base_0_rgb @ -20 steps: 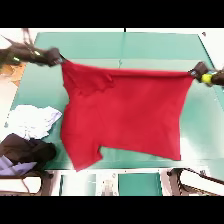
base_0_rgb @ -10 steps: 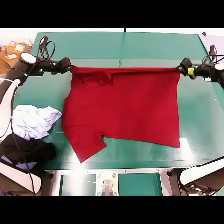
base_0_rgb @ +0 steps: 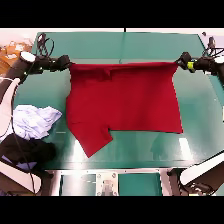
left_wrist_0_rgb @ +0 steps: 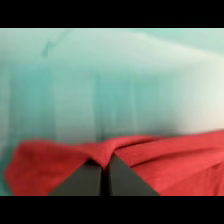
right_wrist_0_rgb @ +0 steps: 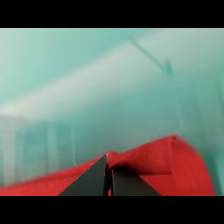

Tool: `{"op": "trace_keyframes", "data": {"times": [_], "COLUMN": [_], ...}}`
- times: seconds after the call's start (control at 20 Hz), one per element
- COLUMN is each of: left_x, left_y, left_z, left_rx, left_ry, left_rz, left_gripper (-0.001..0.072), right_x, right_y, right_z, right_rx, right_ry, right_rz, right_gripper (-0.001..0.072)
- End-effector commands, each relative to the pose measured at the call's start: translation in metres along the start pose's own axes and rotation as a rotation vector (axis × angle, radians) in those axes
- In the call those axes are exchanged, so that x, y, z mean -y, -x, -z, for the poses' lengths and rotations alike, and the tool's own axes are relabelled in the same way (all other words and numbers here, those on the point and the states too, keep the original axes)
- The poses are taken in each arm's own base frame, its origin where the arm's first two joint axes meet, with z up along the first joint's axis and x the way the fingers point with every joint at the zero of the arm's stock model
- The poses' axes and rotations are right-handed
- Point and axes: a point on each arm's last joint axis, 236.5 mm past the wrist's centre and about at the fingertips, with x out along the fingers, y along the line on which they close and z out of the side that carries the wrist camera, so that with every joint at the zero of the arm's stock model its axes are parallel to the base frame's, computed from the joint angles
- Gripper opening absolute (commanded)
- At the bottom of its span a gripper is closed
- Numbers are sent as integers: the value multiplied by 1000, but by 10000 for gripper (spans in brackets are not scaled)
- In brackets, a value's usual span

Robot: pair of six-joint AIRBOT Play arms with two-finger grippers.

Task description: Fold the shirts.

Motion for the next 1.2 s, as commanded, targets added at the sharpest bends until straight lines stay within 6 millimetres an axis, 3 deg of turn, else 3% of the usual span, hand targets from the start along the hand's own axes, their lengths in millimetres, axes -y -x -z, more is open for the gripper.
{"op": "trace_keyframes", "data": {"times": [0.0,0.15,0.25,0.4,0.6,0.7,0.75,0.8,0.85,0.9,0.95,1.0,1.05,1.1,1.15], "left_x": [-15,-28,-28,-23,-30,-28,-25,-19,-15,-11,-8,-7,-7,-6,-2], "left_y": [2,0,3,13,9,11,15,22,32,44,56,68,79,88,96], "left_z": [50,103,121,140,137,142,149,159,170,177,183,186,189,189,190], "left_rx": [-200,-344,-407,-500,-475,-496,-530,-584,-645,-706,-761,-805,-836,-852,-852], "left_ry": [-63,-27,-16,-8,0,16,33,64,103,146,175,206,235,252,240], "left_rz": [-52,-59,-47,-30,-58,-49,-41,-29,-22,-20,-13,-10,-14,-19,-22], "left_gripper": [24,23,23,23,23,24,27,285,621,647,650,650,648,577,451], "right_x": [36,53,57,62,71,75,73,68,62,58,56,58,59,57,55], "right_y": [5,31,51,65,53,53,54,59,67,77,89,103,116,127,137], "right_z": [50,82,87,105,149,158,159,158,155,150,144,140,137,138,142], "right_rx": [-198,-316,-331,-373,-461,-480,-491,-509,-532,-551,-570,-586,-592,-589,-588], "right_ry": [-27,-61,-39,-34,-71,-83,-83,-78,-73,-73,-78,-93,-99,-94,-88], "right_rz": [96,137,175,208,216,218,214,206,194,192,210,245,269,284,298], "right_gripper": [7,7,7,8,8,10,73,327,540,545,544,493,200,22,10]}}
